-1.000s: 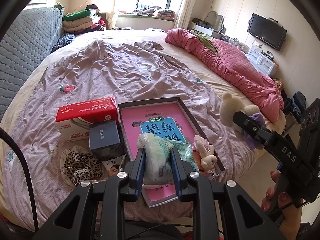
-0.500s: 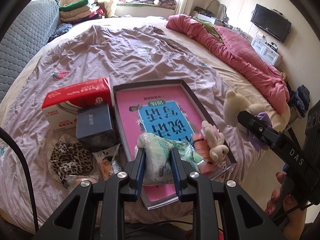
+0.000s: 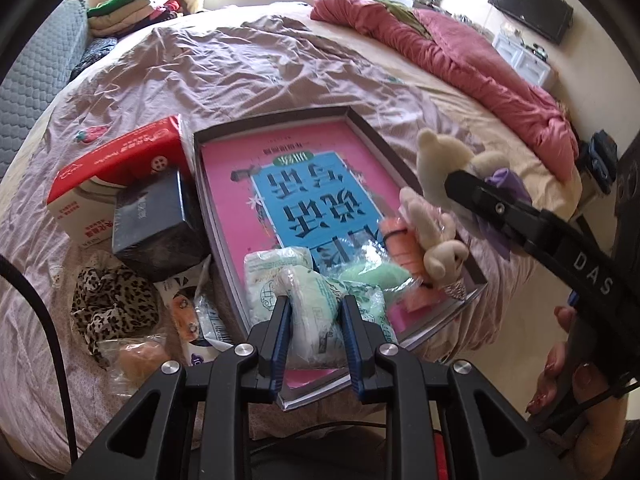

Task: Organize soft objects
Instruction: 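Lower the bear and wipes pack onto the tray and open both grippers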

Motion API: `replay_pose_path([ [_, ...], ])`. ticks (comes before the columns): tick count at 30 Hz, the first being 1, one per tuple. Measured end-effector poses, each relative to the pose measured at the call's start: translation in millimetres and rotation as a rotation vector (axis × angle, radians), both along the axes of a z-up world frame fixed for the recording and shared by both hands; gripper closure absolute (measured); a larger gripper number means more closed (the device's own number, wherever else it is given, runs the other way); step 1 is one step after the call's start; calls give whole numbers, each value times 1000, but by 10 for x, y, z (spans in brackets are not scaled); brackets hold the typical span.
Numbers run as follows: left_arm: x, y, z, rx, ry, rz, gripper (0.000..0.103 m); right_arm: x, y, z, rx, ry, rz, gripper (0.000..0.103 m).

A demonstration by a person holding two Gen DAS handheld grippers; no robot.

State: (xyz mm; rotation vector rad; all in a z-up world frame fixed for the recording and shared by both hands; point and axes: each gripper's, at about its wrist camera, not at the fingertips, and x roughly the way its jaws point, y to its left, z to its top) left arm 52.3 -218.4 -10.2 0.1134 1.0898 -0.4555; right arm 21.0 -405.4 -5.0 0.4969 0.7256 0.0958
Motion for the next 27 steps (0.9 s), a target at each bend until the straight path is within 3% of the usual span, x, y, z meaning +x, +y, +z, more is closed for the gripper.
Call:
replay_pose_path([
  [13, 59, -60, -180, 5, 41, -26, 77, 84, -35, -100, -38, 21, -14, 63],
  [27, 140, 0, -236, -26, 62, -10, 77, 243, 174, -359, -106, 88, 55, 63],
])
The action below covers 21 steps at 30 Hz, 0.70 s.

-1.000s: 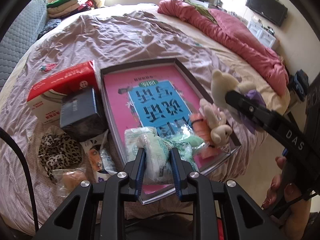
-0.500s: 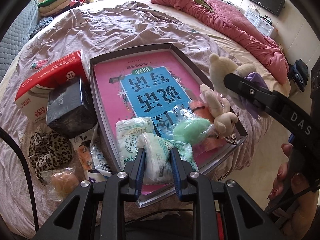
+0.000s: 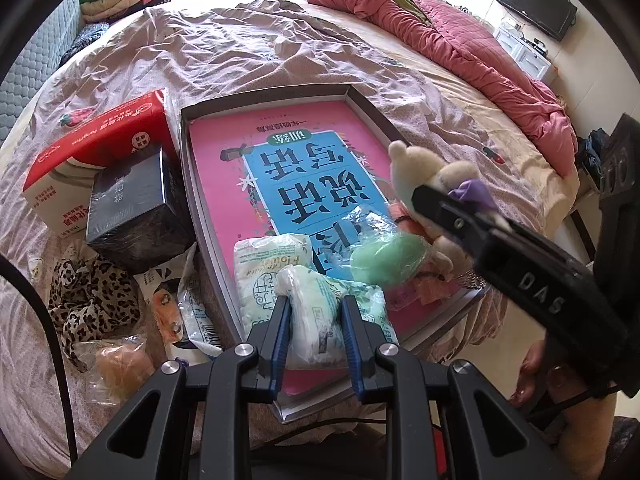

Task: Organize soft objects
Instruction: 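Lower the bear and wipes pack onto the tray and open both grippers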

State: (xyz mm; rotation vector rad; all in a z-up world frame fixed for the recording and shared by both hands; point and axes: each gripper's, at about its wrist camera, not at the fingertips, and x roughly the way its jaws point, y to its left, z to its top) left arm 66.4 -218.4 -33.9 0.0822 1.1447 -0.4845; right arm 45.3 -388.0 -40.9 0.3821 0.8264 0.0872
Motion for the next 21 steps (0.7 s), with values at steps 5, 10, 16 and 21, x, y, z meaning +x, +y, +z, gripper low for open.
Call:
replay_pose_path([
  [5, 40, 20, -4, -8, -3, 8, 77, 46, 68, -94, -27, 17, 22, 63],
  [10, 74, 45, -20, -18, 2, 20, 77, 68, 74, -153, -23, 18, 31, 62],
  [16, 77, 54, -27, -21, 2, 23, 77, 68, 61, -163, -3, 9, 31, 60],
  [21, 101, 59, -33, -25, 6, 26, 77, 65, 67, -147, 4, 0, 35, 55],
])
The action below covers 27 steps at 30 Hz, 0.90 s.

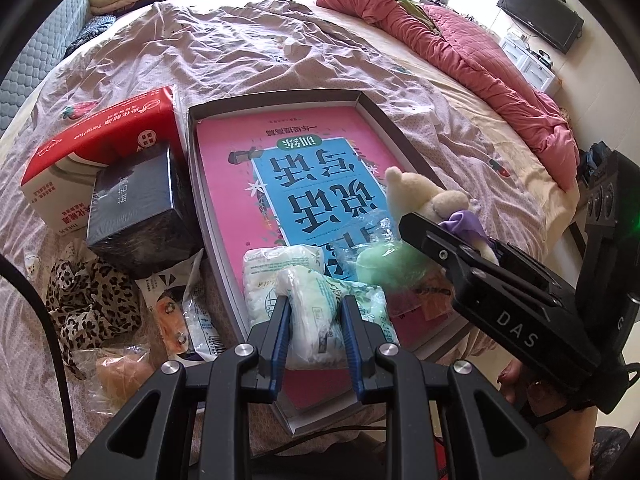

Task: Organize soft objects
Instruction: 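Lower the bear and wipes pack onto the tray and open both grippers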

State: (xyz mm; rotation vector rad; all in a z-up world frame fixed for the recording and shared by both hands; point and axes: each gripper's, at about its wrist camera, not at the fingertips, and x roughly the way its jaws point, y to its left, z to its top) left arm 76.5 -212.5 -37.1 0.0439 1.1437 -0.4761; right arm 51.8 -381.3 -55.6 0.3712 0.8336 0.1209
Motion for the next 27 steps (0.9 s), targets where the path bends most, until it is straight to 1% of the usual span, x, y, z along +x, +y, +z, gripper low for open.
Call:
replay_pose_path([
  [5, 22, 0, -6, -8, 2, 2, 77, -8, 7, 31, 15, -10, 5, 47],
  [11, 6, -16, -6, -10, -2, 1, 77, -39, -9, 96, 33, -34, -7, 42],
  [23, -35, -77, 12, -2, -2, -18, 74, -121, -141, 231, 55, -69, -51, 40],
  [26, -44, -78, 16, -1, -1, -19, 72, -133, -156, 237, 51, -67, -57, 40],
  [27, -48, -79, 16, 1, -1, -21, 69, -133, -162, 239, 51, -66, -59, 40],
])
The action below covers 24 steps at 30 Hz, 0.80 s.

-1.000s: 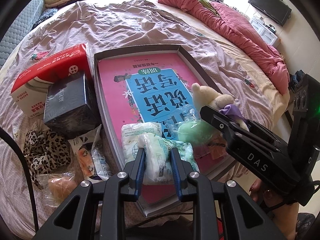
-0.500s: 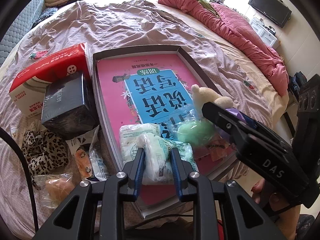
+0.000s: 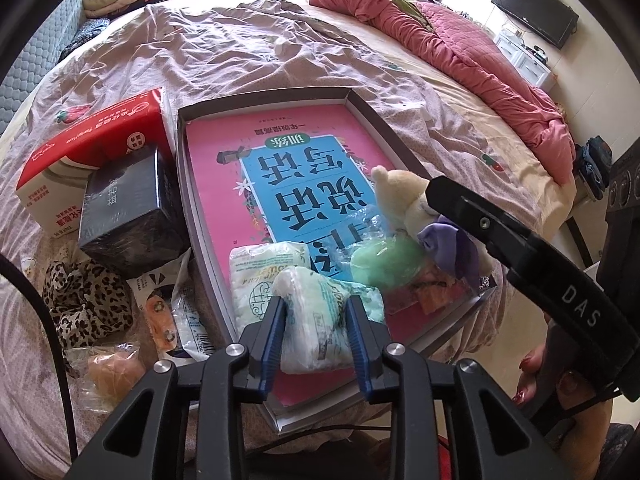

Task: Organize soft objects
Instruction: 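Lower the bear and wipes pack onto the tray and open both grippers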

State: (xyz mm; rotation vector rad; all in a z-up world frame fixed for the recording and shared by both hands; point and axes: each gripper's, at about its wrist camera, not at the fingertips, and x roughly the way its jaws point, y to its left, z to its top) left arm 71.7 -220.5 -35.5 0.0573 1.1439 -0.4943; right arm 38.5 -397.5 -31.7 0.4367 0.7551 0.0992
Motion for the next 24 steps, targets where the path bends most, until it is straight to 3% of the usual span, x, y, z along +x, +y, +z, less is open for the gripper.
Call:
replay_pose_path([
  [6, -34, -19, 9, 17, -4, -10, 65, -27, -26, 33, -3, -6, -14, 40],
  [15, -71, 3, 92, 24, -33, -11, 49, -51, -7, 81, -20, -5, -21, 39],
  [18, -84, 13, 131, 25, -47, -11, 45, -66, 2, 107, -30, -6, -29, 31],
  [24, -90, 63, 172, 25, -55, 6, 36, -86, 11, 133, -43, -4, -35, 30],
])
